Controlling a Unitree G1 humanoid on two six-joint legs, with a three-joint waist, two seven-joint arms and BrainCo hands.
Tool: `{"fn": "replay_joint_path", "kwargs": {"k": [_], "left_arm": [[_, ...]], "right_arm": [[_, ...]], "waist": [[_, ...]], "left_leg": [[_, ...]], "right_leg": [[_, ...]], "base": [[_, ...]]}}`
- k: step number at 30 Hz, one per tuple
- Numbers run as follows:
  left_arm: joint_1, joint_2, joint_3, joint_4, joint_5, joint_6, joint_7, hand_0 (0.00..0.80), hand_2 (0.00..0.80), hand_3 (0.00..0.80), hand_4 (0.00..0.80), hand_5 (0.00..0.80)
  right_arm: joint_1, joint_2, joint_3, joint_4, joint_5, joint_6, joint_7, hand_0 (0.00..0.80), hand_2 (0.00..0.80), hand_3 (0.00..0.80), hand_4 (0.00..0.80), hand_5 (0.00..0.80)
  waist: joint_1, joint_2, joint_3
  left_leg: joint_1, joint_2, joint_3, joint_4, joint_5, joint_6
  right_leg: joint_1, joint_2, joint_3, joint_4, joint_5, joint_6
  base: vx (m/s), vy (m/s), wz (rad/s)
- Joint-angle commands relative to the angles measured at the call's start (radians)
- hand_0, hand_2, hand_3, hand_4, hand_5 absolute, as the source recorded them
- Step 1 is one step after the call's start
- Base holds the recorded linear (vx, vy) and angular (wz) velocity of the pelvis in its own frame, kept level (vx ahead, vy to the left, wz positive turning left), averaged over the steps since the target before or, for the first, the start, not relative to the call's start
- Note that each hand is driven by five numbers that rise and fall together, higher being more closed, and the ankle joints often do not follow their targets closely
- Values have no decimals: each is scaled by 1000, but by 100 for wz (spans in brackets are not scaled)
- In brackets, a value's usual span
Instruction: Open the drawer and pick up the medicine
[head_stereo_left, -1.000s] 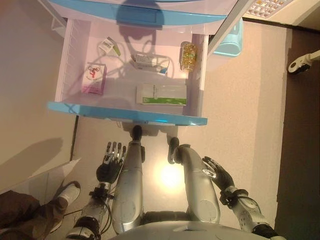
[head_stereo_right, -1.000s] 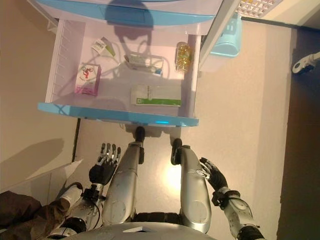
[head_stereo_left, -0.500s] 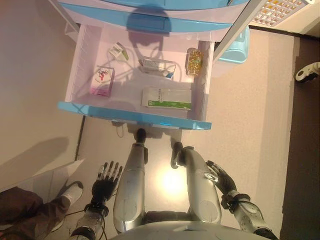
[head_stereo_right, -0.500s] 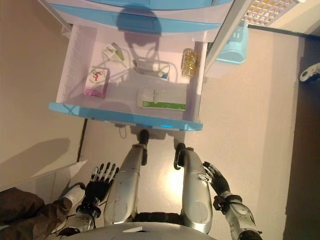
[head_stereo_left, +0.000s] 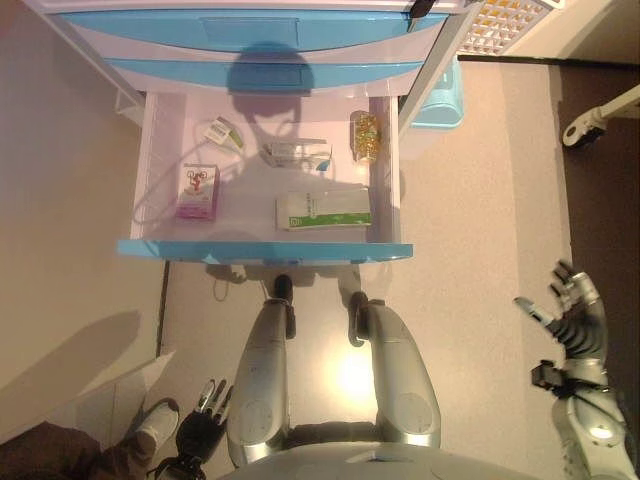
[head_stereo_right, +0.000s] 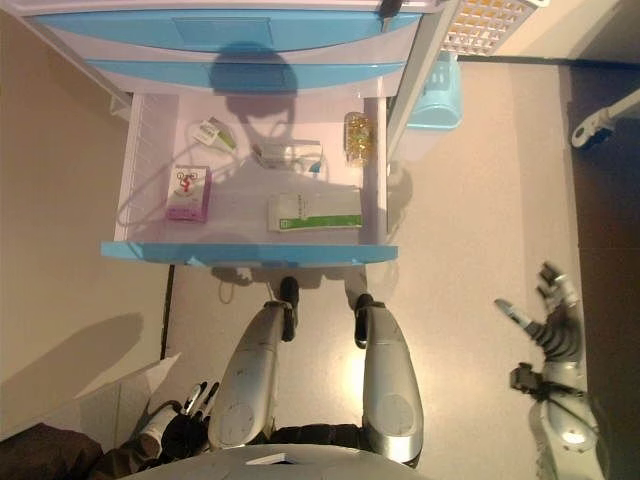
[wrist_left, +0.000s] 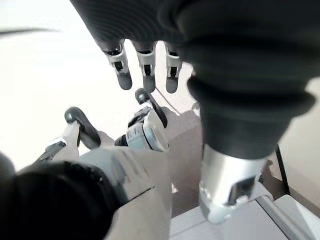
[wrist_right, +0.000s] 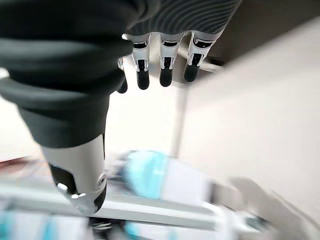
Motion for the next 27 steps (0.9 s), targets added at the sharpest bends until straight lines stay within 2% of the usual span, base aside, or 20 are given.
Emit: {"fn": "replay_joint_path", "kwargs": {"k": [1, 3, 5, 7, 8, 9, 11, 12, 13, 14, 17, 19, 23, 27], "left_arm": [[98, 34, 25, 16, 52, -2, -17, 0, 0, 0, 0, 0], [97, 40, 33, 22, 70, -2, -12, 0, 0, 0, 0, 0], [95, 50, 39, 30, 91, -15, -19, 0, 0, 0, 0, 0], [87, 55, 37, 34, 104, -21, -18, 0, 0, 0, 0, 0], [80, 59, 29, 33, 101, -22, -14, 0, 0, 0, 0, 0], [67, 64, 22, 33, 102, -24, -8, 0, 0, 0, 0, 0], [46, 78, 9, 35, 114, -31, 5, 0, 0, 0, 0, 0], [39, 81, 6, 35, 116, -32, 8, 0, 0, 0, 0, 0], [23, 91, -5, 35, 114, -29, 22, 0, 0, 0, 0, 0], [20, 93, -5, 35, 112, -28, 24, 0, 0, 0, 0, 0], [-20, 119, -27, 36, 98, -26, 51, 0, 0, 0, 0, 0], [-37, 130, -33, 37, 90, -26, 65, 0, 0, 0, 0, 0], [-56, 147, -41, 32, 77, -23, 90, 0, 0, 0, 0, 0], [-67, 156, -49, 36, 74, -18, 102, 0, 0, 0, 0, 0]], "right_arm": [[33, -79, -52, -119, -205, -85, -57, 0, 0, 0, 0, 0], [34, -120, -83, -170, -259, -69, -57, 0, 0, 0, 0, 0], [22, -203, -134, -259, -326, -29, -61, 0, 0, 0, 0, 0], [-1, -256, -157, -307, -338, 1, -45, 0, 0, 0, 0, 0], [-27, -290, -164, -333, -336, 34, -33, 0, 0, 0, 0, 0], [-67, -326, -159, -349, -350, 56, -26, 0, 0, 0, 0, 0], [-168, -411, -139, -389, -324, 154, 15, 0, 0, 0, 0, 0], [-199, -430, -126, -394, -325, 172, 23, 0, 0, 0, 0, 0], [-272, -474, -93, -403, -305, 223, 51, 0, 0, 0, 0, 0], [-290, -482, -82, -402, -300, 232, 57, 0, 0, 0, 0, 0], [-476, -555, 17, -413, -274, 346, 142, 0, 0, 0, 0, 0], [-583, -580, 86, -412, -260, 397, 187, 0, 0, 0, 0, 0], [-760, -610, 213, -390, -222, 474, 257, 0, 0, 0, 0, 0], [-906, -590, 352, -338, -221, 541, 300, 0, 0, 0, 0, 0]], "waist": [[-15, 1, -86], [-17, 3, -88], [-17, 4, -87], [-13, 6, -85], [-9, 7, -84], [-3, 10, -80], [13, 9, -74], [17, 9, -72], [29, 9, -71], [30, 9, -69], [61, 4, -61], [76, -4, -55], [104, -16, -49], [129, -19, -49]], "left_leg": [[131, -42, 80, -201, -41, 100], [137, -43, 81, -211, -40, 100], [146, -42, 81, -224, -41, 100], [146, -41, 82, -226, -44, 101], [143, -41, 81, -224, -46, 102], [130, -37, 89, -228, -23, 107], [129, -39, 86, -226, -29, 111], [130, -39, 85, -228, -30, 112], [131, -40, 81, -228, -33, 114], [132, -40, 81, -229, -33, 114], [132, -36, 75, -234, -35, 118], [130, -34, 71, -236, -34, 119], [123, -34, 61, -240, -34, 123], [113, -41, 48, -239, -35, 125]], "right_leg": [[-64, 2, -21, 62, 130, 55], [-63, 5, -15, 55, 139, 63], [-62, 8, -5, 46, 148, 71], [-61, 7, -5, 39, 152, 74], [-61, 6, -5, 33, 155, 75], [-67, 7, -14, 15, 182, 65], [-58, 5, -15, 0, 188, 67], [-54, 5, -16, -5, 189, 68], [-49, 4, -17, -10, 192, 69], [-47, 4, -18, -11, 193, 70], [-41, 1, -23, -15, 204, 75], [-36, 2, -28, -23, 208, 76], [-30, 2, -38, -34, 211, 73], [-27, 2, -46, -49, 208, 67]], "base": [[23, 47, -4], [18, 33, -2], [0, 0, 0], [0, 0, 0], [-113, 2, -3], [-114, -5, 0], [-55, -4, 1], [0, 0, 0], [0, 0, 0], [0, 0, 0], [-20, -29, 5], [-18, -49, 5], [-11, -45, 14], [6, -22, 12]]}}
